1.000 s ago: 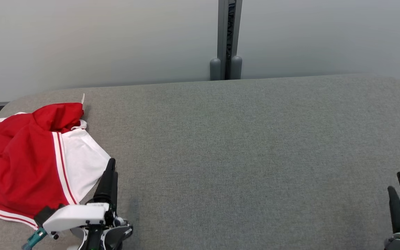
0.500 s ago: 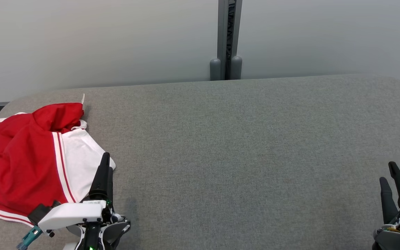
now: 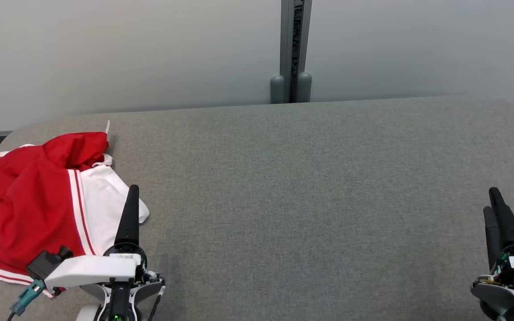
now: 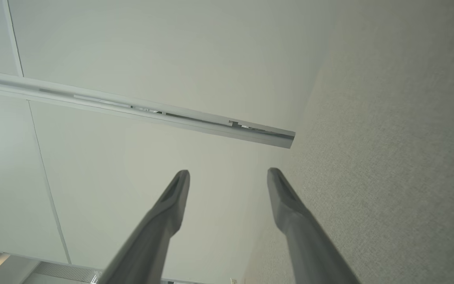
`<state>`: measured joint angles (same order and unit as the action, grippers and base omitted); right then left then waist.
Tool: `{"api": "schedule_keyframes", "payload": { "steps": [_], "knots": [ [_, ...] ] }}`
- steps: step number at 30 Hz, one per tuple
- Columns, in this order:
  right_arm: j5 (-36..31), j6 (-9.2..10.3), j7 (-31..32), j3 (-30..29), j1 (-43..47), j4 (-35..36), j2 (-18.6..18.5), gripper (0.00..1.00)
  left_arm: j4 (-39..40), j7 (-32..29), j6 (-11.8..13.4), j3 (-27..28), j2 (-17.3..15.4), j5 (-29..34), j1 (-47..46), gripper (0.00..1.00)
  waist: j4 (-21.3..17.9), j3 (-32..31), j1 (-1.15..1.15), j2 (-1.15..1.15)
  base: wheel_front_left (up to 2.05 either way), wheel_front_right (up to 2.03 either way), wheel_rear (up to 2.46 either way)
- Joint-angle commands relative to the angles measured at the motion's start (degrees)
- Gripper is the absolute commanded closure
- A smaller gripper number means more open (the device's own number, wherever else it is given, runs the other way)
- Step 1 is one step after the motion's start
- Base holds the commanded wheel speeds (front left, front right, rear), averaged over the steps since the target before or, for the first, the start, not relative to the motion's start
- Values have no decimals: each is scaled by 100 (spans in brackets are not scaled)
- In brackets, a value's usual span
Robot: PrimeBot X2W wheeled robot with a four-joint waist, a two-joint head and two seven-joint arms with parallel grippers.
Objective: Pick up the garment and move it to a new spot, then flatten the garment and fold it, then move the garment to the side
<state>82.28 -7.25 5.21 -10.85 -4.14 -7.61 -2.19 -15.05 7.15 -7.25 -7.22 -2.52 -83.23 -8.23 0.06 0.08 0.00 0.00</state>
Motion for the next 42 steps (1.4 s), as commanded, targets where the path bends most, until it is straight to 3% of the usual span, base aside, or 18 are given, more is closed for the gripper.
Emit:
{"api": "schedule_keyframes", "payload": {
  "steps": [1,21,33,42],
  "knots": [
    [-121,-27,-72,45,-130,168,-84,0,129,36,-21,45,-16,206,-42,0,3,1,0,0,0,0,0],
    [-2499,-31,-675,928,-159,320,-329,0,401,268,327,93,-25,3160,142,0,7,5,0,0,0,0,0],
    [-3738,-33,-941,1407,-157,86,-500,0,353,368,503,55,-29,4436,248,0,42,-19,0,0,0,0,0],
    [-4534,-34,-1141,1442,-157,99,-459,0,306,454,580,182,-33,5129,331,0,56,-26,0,0,0,0,0]
  ]
}}
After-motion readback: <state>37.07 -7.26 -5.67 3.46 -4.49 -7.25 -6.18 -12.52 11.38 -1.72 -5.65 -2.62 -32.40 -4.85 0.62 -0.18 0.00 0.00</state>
